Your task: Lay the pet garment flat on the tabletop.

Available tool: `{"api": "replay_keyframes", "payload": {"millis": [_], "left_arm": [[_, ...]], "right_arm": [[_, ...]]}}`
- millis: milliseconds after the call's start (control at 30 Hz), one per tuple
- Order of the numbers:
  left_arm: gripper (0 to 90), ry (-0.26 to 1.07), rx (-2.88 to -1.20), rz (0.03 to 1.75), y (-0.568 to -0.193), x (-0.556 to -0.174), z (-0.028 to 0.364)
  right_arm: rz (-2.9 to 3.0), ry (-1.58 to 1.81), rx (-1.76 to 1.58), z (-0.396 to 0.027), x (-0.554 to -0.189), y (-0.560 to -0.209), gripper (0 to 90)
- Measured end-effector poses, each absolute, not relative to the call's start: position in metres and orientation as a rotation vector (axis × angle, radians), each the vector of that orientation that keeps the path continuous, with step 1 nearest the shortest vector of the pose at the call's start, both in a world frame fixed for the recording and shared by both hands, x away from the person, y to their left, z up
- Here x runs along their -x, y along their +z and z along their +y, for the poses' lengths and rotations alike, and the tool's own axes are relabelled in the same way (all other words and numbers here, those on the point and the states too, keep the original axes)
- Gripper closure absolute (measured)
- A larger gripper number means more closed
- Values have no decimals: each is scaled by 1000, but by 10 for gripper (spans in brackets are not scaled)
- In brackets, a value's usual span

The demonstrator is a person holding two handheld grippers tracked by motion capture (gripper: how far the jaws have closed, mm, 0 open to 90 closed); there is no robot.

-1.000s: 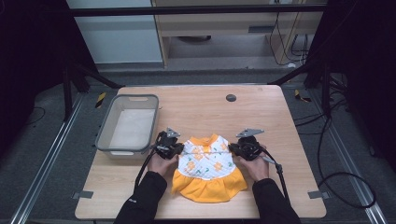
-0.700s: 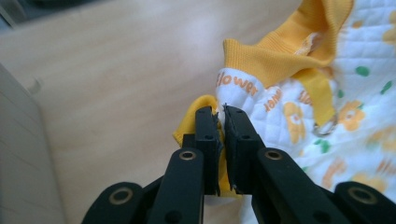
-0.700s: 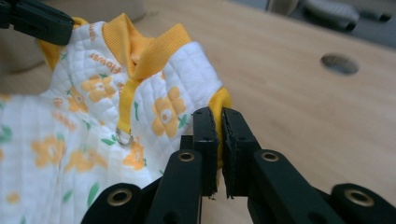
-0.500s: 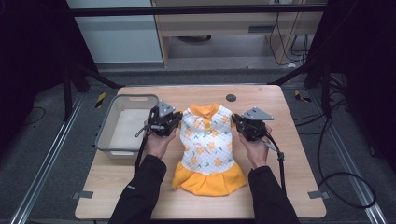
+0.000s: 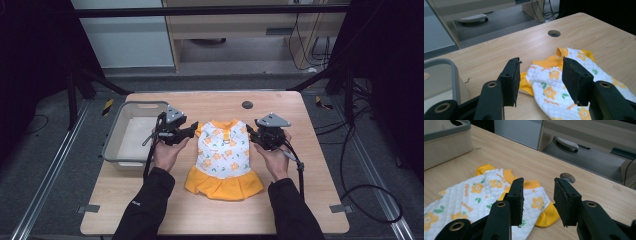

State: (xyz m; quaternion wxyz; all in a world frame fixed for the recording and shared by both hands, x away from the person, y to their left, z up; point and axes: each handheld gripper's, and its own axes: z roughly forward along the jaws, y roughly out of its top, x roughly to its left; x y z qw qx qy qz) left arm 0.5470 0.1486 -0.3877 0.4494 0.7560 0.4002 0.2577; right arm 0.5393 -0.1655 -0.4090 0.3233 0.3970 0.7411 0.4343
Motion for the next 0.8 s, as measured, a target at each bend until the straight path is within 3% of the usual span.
{"api": "replay_keyframes", "payload": {"millis": [400,800], "left_arm": [[493,562,-2011,930,-411,-495,167],[520,423,-2122,968,-465,-465,175]], "right_arm": [[2001,1216,-1072,-192,-495,-409,534],[2182,1179,-1087,-193,-460,-450,499]]}}
